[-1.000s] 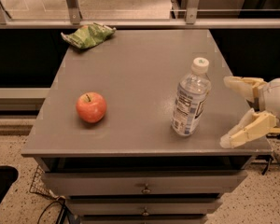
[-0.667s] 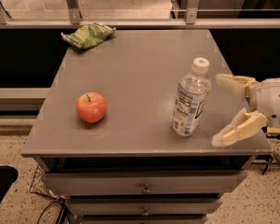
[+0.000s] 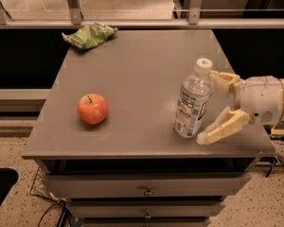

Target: Move blue plastic bottle near green jalapeno chip bag

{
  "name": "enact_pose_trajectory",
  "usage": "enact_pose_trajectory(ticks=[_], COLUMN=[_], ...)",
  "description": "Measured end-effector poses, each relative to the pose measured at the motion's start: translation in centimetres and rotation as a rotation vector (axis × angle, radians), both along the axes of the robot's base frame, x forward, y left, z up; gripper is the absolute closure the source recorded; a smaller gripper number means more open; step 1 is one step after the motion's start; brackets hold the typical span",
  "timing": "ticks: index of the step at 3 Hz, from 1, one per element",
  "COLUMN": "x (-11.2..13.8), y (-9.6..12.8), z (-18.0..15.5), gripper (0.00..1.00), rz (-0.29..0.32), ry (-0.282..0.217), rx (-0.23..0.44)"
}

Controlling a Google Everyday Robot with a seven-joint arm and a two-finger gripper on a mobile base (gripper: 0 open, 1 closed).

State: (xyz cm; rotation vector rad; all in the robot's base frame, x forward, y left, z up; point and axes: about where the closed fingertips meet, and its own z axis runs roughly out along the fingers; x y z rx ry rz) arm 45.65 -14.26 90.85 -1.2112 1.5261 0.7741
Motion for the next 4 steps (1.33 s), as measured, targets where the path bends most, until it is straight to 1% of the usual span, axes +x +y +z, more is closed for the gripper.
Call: enact_pose_trajectory(ticks=[1,2,4], x=[-0.1,-0.2,-0.2], y=[1.2,1.9,2.3], z=[0.8,1.3,1.5], gripper=[0.15,0.37,0.85], rz=[0.007,0.003,0.013], ry=[-0.054,-0.085,-0.086], rx=[0.047,0.071,0.069])
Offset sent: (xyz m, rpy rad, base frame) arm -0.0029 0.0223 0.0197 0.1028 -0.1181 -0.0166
